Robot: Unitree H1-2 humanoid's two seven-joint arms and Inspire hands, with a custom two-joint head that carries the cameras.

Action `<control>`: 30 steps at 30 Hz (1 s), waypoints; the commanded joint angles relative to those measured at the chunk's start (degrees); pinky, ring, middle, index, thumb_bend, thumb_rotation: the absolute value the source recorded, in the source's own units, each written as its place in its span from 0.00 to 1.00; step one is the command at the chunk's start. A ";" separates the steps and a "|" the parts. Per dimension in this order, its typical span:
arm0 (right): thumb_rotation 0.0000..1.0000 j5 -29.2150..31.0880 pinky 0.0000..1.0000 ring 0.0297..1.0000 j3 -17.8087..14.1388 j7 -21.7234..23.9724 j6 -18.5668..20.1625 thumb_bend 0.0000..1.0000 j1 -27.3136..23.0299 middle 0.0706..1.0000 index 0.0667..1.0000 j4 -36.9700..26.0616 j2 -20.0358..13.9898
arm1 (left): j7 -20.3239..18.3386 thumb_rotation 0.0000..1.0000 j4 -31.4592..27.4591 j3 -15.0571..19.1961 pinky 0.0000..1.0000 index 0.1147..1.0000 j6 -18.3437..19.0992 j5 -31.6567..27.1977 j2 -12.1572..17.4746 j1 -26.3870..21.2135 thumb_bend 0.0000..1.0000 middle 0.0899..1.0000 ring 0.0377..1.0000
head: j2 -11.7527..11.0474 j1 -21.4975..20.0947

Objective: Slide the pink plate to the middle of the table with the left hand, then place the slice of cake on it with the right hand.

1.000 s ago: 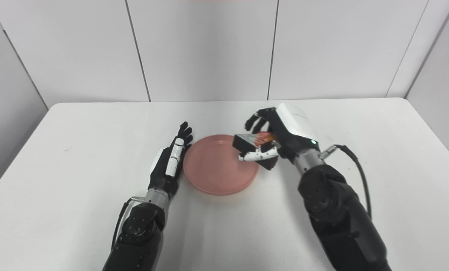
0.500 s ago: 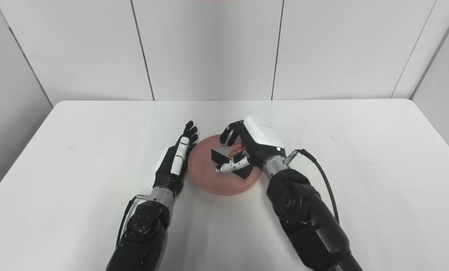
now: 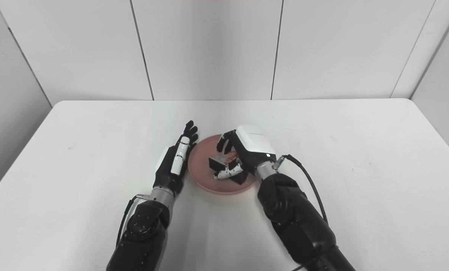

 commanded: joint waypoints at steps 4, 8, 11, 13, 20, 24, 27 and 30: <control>0.00 -0.66 0.46 0.53 -0.19 -1.37 -2.70 0.52 -3.38 0.44 0.48 -0.57 -0.60 | 0.39 1.00 -0.63 -0.17 1.00 1.00 -0.77 0.70 0.14 -0.89 0.51 1.00 1.00 | 0.06 -0.07; 0.28 1.25 0.62 0.72 -0.96 -1.20 -4.99 0.60 -2.73 0.73 0.75 -1.98 -1.41 | 0.36 1.00 -0.92 -0.21 1.00 1.00 -0.30 0.72 0.37 -0.75 0.53 1.00 1.00 | 0.02 -0.32; 0.44 4.70 0.73 0.82 -2.34 -0.05 -6.22 0.64 -1.91 0.83 0.83 -3.39 -1.48 | 0.11 1.00 -0.96 -0.25 1.00 1.00 -0.31 0.51 0.53 -0.79 0.53 1.00 1.00 | 0.10 -0.43; 0.52 6.03 0.78 0.86 -2.81 0.61 -6.87 0.64 -1.58 0.86 0.86 -4.19 -1.77 | 0.21 1.00 -0.99 -0.22 1.00 1.00 -0.44 0.50 0.51 -0.81 0.52 1.00 1.00 | 0.14 -0.45; 0.70 10.91 0.92 0.96 -4.96 4.34 -6.70 0.67 0.32 0.97 0.94 -8.77 -3.62 | -0.20 1.00 -0.76 -0.10 1.00 1.00 -0.92 0.02 0.60 -0.86 0.51 1.00 1.00 | 0.28 -0.49; 0.72 13.28 0.94 1.00 -6.69 5.54 -6.28 0.69 2.18 1.00 0.99 -11.40 -4.24 | -0.15 1.00 -0.86 -0.10 1.00 1.00 -0.64 0.04 0.64 -0.93 0.51 1.00 1.00 | 0.23 -0.52; 0.69 15.74 0.91 1.00 -8.85 4.84 -7.25 0.69 4.10 1.00 1.00 -12.40 -3.85 | -0.22 1.00 -0.71 -0.07 1.00 1.00 -0.74 0.01 0.75 -1.00 0.52 1.00 1.00 | 0.31 -0.47; 0.70 19.06 0.85 1.00 -11.74 3.93 -7.40 0.67 6.19 1.00 1.00 -12.91 -2.93 | 0.21 1.00 -0.57 0.10 1.00 1.00 -0.98 0.26 0.80 -0.98 0.54 1.00 1.00 | 0.33 -0.68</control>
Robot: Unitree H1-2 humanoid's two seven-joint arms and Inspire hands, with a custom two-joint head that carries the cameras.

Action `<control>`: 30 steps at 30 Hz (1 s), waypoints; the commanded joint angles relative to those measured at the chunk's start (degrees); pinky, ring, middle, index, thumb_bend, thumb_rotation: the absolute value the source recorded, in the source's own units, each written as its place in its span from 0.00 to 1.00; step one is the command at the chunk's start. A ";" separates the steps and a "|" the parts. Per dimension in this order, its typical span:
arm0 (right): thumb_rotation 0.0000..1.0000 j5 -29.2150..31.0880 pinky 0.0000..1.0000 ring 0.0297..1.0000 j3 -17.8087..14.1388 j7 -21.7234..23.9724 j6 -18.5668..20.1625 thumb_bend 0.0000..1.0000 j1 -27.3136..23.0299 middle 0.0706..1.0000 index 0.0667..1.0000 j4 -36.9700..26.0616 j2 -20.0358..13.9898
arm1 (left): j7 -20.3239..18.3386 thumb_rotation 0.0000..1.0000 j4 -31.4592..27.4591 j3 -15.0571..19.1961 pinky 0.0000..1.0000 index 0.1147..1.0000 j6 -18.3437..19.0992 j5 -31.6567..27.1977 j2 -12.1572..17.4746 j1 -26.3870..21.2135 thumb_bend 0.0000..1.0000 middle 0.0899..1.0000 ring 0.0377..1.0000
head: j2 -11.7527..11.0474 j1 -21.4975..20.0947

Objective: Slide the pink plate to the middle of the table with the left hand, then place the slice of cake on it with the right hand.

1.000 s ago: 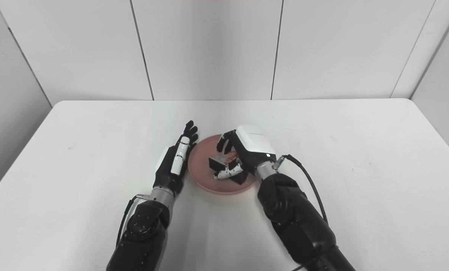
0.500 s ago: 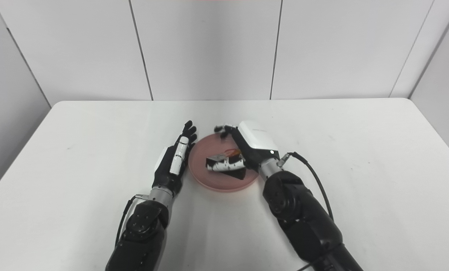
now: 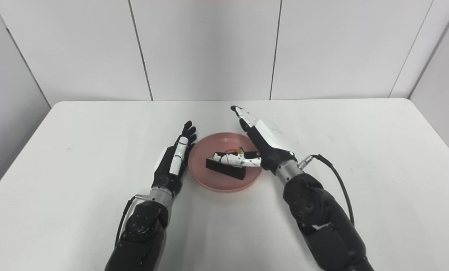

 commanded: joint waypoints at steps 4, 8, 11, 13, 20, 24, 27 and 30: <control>0.79 5.92 0.83 0.99 -4.73 -2.28 -3.44 0.66 0.16 1.00 1.00 -1.08 1.38 | -0.19 1.00 -0.63 -0.13 1.00 1.00 -0.66 0.65 0.97 -0.90 0.56 1.00 1.00 | -0.03 -0.01; 0.88 7.70 0.98 1.00 -6.68 -4.02 -4.53 0.66 0.77 1.00 1.00 -0.40 2.13 | -0.44 1.00 -0.50 -0.34 1.00 1.00 -1.37 0.72 1.41 -0.85 0.56 1.00 1.00 | -0.13 0.01; 0.90 9.57 0.99 1.00 -8.34 -5.70 -5.75 0.63 1.35 1.00 1.00 -0.06 3.30 | 0.12 1.00 -0.31 -0.57 1.00 1.00 -2.12 1.45 1.73 -0.82 0.57 1.00 1.00 | -0.10 -0.08; 0.90 11.46 0.99 1.00 -9.63 -6.39 -6.20 0.64 1.58 1.00 1.00 0.47 4.28 | 0.04 1.00 -0.02 -0.38 1.00 1.00 -2.39 1.18 1.74 -0.91 0.58 1.00 1.00 | -0.08 -0.22; 0.93 20.64 1.00 1.00 -13.94 -5.96 -5.19 0.60 1.97 1.00 1.00 2.60 8.02 | -0.54 1.00 -0.18 0.08 1.00 1.00 -2.14 0.53 1.91 -0.80 0.59 1.00 1.00 | -0.12 -0.19; 0.92 23.06 1.00 1.00 -14.74 -5.96 -6.73 0.59 1.78 1.00 1.00 4.84 9.15 | -0.48 1.00 0.78 0.19 1.00 1.00 -3.12 0.95 2.28 -1.04 0.60 1.00 1.00 | 0.13 -0.02; 0.93 25.46 1.00 1.00 -15.24 -5.42 -7.41 0.59 1.62 1.00 1.00 6.16 9.87 | -1.07 1.00 0.63 0.31 1.00 1.00 -2.49 0.45 2.47 -1.06 0.60 1.00 1.00 | 0.34 0.31; 0.95 27.78 1.00 1.00 -15.74 -4.97 -6.35 0.59 1.58 1.00 1.00 6.72 10.69 | -1.76 1.00 0.69 0.51 1.00 1.00 -2.34 -0.07 2.71 -1.19 0.60 1.00 1.00 | 0.49 0.37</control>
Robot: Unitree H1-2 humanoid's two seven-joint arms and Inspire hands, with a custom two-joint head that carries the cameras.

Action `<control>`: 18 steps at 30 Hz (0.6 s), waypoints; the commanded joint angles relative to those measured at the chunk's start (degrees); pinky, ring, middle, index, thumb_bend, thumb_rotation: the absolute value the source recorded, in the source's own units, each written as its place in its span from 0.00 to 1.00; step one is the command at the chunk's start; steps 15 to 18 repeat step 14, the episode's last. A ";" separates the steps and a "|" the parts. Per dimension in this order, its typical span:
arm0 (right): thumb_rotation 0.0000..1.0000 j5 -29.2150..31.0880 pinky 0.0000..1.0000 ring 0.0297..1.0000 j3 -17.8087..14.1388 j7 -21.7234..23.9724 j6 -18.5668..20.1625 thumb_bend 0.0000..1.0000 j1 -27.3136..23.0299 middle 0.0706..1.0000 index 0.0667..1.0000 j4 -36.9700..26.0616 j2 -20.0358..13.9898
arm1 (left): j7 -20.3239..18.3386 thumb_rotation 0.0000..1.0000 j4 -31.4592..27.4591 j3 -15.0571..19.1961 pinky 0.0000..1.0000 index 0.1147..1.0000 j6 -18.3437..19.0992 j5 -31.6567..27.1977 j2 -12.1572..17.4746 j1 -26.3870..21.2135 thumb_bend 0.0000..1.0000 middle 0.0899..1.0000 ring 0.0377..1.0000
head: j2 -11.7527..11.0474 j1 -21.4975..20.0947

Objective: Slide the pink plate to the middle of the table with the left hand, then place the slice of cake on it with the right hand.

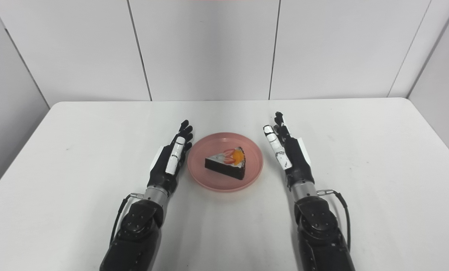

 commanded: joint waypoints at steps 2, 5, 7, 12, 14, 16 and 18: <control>0.95 2.97 1.00 1.00 -0.93 0.64 -1.44 0.60 -1.96 1.00 1.00 -1.14 1.16 | -1.27 1.00 -0.15 0.53 1.00 1.00 -0.64 -1.40 0.83 -0.92 0.60 1.00 1.00 | 0.08 0.13; 0.96 4.60 1.00 1.00 -1.39 0.89 -1.28 0.59 -1.94 1.00 1.00 -0.62 1.66 | -1.25 1.00 -0.91 0.65 1.00 1.00 0.30 -1.41 0.88 -0.78 0.59 1.00 1.00 | 0.16 0.41; 0.97 5.14 1.00 1.00 -1.43 1.10 -0.69 0.59 -2.01 1.00 1.00 -0.40 1.65 | -1.33 1.00 -1.06 0.67 1.00 1.00 0.21 -1.53 0.95 -0.75 0.59 1.00 1.00 | 0.14 0.64; 1.00 5.52 1.00 1.00 -1.13 1.46 0.19 0.56 -2.14 1.00 1.00 -0.25 1.35 | -1.69 1.00 -1.06 0.61 1.00 1.00 0.51 -1.57 1.23 -0.85 0.59 1.00 1.00 | 0.54 1.32; 1.00 6.17 1.00 1.00 -1.39 1.48 1.06 0.57 -2.18 1.00 1.00 -0.47 1.57 | -1.58 1.00 -1.22 0.57 1.00 1.00 0.73 -1.32 1.32 -0.85 0.59 1.00 1.00 | 0.64 1.62; 1.00 6.17 1.00 1.00 -1.39 1.48 1.06 0.57 -2.18 1.00 1.00 -0.47 1.57 | -1.58 1.00 -1.22 0.57 1.00 1.00 0.73 -1.32 1.32 -0.85 0.59 1.00 1.00 | 0.64 1.62; 1.00 6.17 1.00 1.00 -1.39 1.48 1.06 0.57 -2.18 1.00 1.00 -0.47 1.57 | -1.58 1.00 -1.22 0.57 1.00 1.00 0.73 -1.32 1.32 -0.85 0.59 1.00 1.00 | 0.64 1.62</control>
